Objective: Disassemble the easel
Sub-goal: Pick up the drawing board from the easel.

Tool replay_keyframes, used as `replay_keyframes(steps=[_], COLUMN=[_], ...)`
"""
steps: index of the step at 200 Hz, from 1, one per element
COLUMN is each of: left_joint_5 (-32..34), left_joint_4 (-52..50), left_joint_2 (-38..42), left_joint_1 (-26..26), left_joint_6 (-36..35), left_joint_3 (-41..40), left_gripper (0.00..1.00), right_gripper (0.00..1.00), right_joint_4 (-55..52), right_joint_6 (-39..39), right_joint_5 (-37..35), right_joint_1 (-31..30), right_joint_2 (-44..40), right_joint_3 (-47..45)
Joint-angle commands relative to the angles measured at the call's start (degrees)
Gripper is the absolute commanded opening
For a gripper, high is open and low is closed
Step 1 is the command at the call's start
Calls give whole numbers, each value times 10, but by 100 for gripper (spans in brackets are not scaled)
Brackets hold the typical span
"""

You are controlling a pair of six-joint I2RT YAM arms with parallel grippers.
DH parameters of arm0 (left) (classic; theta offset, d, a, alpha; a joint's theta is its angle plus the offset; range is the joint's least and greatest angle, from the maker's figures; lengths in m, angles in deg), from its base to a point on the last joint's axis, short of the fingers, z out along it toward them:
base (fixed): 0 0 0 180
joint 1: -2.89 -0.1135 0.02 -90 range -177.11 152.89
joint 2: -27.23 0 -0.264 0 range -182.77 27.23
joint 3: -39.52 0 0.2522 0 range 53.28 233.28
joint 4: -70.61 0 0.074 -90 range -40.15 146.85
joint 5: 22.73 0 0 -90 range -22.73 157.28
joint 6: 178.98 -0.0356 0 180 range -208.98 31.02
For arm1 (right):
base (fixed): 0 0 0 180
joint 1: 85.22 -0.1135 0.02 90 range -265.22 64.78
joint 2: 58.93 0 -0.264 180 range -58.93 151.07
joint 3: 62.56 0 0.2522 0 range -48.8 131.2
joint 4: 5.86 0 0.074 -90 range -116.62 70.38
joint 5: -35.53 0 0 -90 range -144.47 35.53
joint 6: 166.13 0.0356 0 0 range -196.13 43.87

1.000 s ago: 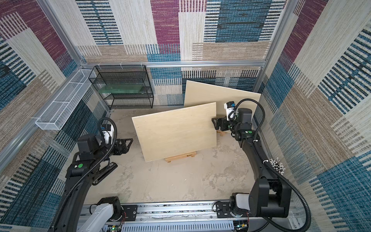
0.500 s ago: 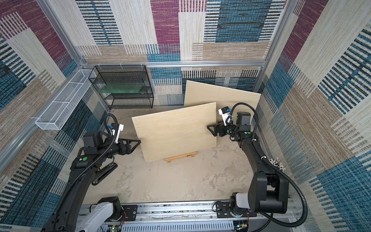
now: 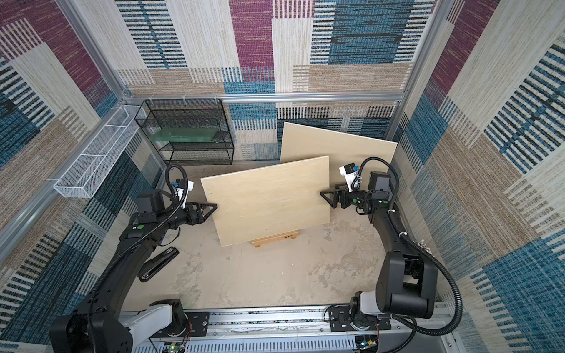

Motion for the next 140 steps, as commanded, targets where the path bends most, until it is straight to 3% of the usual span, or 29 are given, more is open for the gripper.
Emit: replay_keyframes(steps=[1, 32, 80, 140], left_joint_5=[-20, -22, 52, 45], left_joint_4=[23, 24, 31, 82], left_joint_2=[-3, -13, -25, -84], left_joint_1=[0, 1, 1, 1], left_joint_6=[-6, -12, -44, -38], left_joint_3=[6, 1, -8, 33], left_gripper=[76, 74, 71, 70], right_gripper=[97, 95, 97, 93], right_joint_4=[22, -4, -21, -46], right_joint_6=[-3, -32, -45, -67], right_joint_5=[64, 130, 122, 123], right_joint_1=[8, 6, -12, -37], right_joint_2=[11, 71, 112, 137], right_joint_3=[4, 34, 56, 60])
